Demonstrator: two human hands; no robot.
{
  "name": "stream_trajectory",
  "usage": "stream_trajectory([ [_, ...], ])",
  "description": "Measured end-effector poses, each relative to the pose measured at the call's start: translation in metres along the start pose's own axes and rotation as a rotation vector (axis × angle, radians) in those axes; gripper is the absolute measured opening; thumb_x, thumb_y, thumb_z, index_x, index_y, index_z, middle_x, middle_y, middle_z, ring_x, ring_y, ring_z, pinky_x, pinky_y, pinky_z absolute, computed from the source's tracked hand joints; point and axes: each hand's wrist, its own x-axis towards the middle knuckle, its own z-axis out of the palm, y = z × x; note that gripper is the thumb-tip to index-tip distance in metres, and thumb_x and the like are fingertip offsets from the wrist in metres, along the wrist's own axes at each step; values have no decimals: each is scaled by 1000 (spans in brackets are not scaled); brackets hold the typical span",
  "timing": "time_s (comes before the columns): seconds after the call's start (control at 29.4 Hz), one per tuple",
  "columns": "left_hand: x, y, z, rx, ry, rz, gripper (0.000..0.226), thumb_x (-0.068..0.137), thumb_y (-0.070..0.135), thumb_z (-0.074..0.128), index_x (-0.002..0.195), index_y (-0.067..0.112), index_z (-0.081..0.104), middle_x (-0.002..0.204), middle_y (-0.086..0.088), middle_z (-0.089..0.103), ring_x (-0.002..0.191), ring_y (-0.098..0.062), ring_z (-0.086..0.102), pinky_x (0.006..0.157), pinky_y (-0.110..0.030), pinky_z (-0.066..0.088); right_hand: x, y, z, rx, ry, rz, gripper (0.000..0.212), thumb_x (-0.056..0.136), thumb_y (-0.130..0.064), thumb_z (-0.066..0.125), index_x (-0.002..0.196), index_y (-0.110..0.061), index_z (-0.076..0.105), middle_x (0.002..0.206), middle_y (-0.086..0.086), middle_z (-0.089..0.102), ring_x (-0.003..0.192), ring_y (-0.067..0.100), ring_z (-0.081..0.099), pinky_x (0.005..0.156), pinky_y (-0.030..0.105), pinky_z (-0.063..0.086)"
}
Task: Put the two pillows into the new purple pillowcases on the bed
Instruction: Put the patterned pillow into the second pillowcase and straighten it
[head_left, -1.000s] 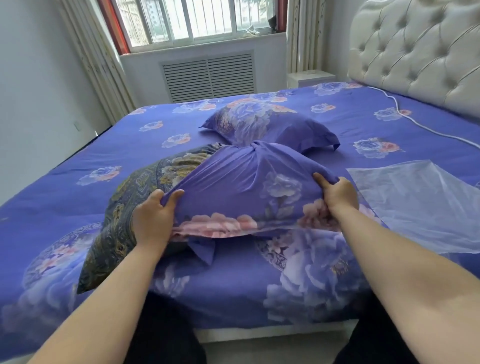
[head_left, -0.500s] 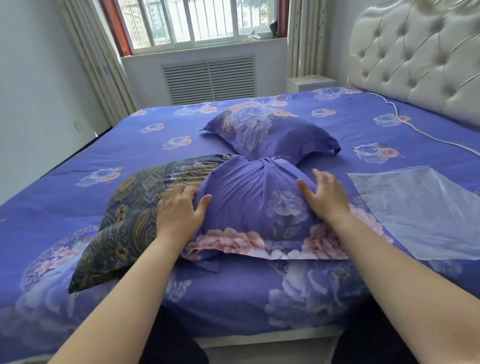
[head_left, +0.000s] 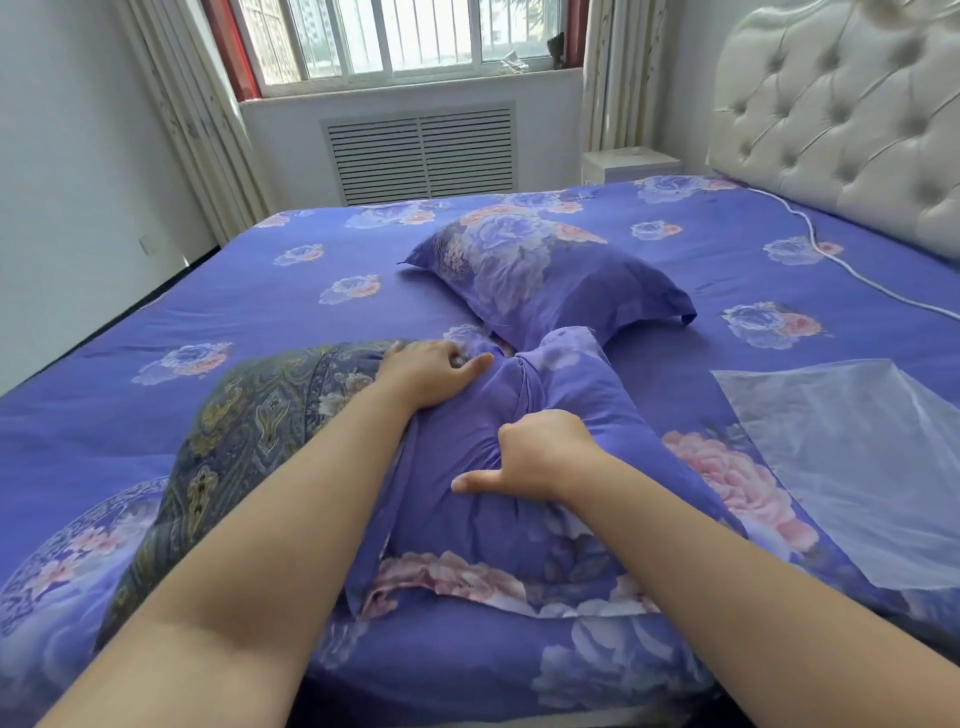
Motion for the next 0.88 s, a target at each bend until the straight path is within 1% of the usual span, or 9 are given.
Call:
stream_trajectory([
  [0.07, -2, 4, 7, 59, -1, 32, 55, 85, 72, 31, 69, 22, 46, 104, -9, 67, 100, -29, 60, 76, -35, 38, 5, 8, -3, 81, 31, 37, 73, 77, -82, 27, 83, -17, 60, 92, 5, 68, 90, 25, 61, 66, 34, 39],
  [0.14, -13, 6, 14, 70, 50, 49, 50, 91, 63, 34, 75, 20, 53, 105, -11, 67, 99, -31, 61, 73, -35, 39, 14, 33, -2, 337, 108, 142, 58, 89, -66, 29, 94, -19, 63, 100, 6, 67, 99, 27, 62, 70, 34, 39],
  [0.27, -45, 7, 22, -6, 290, 15, 53, 95, 50, 30, 82, 12, 65, 91, -14, 70, 87, -35, 64, 66, -35, 40, 37, 111, 7, 992, 621, 639, 34, 97, -40, 39, 99, -12, 59, 107, 14, 67, 101, 33, 59, 80, 37, 43],
  [0.34, -59, 6, 22, -79, 391, 2, 56, 89, 47, 25, 76, 10, 64, 81, -17, 70, 79, -37, 64, 61, -35, 36, 49, 138, 14, 1034, 469, 782, 41, 98, -41, 38, 104, -7, 59, 121, 20, 60, 111, 35, 53, 89, 36, 40],
  [0.44, -75, 6, 21, -216, 478, -6, 62, 84, 45, 17, 67, 5, 61, 69, -21, 66, 66, -40, 61, 55, -33, 29, 55, 143, 13, 1148, 109, 763, 73, 94, -60, 31, 129, 1, 53, 138, 21, 48, 129, 33, 43, 109, 37, 31],
  [0.54, -82, 4, 18, -312, 529, -19, 51, 85, 40, 21, 66, 6, 54, 65, -22, 63, 62, -39, 58, 53, -31, 25, 55, 135, -5, 1165, 110, 659, 85, 87, -70, 34, 132, 0, 51, 136, 17, 51, 127, 30, 45, 106, 33, 31],
  [0.68, -93, 2, 15, -449, 504, -37, 43, 83, 29, 30, 104, 7, 60, 78, -20, 66, 72, -38, 60, 58, -37, 39, 59, 131, -26, 1238, 117, 718, 114, 61, -89, 43, 135, -2, 48, 139, 11, 49, 125, 29, 47, 110, 36, 33],
  [0.82, -93, 0, 2, -579, 259, -125, 17, 78, 33, 36, 77, 21, 48, 77, -8, 60, 81, -34, 57, 68, -38, 42, 63, 111, -50, 1119, 210, 641, 77, 97, -57, 26, 136, 7, 42, 143, 23, 41, 134, 34, 37, 112, 36, 24],
  [0.88, -85, -5, -10, -579, 191, -188, 22, 88, 38, 44, 76, 20, 48, 79, -5, 59, 84, -30, 59, 70, -35, 40, 64, 98, -54, 1079, 315, 589, 68, 100, -51, 25, 118, 5, 59, 131, 28, 52, 125, 36, 46, 100, 35, 31],
])
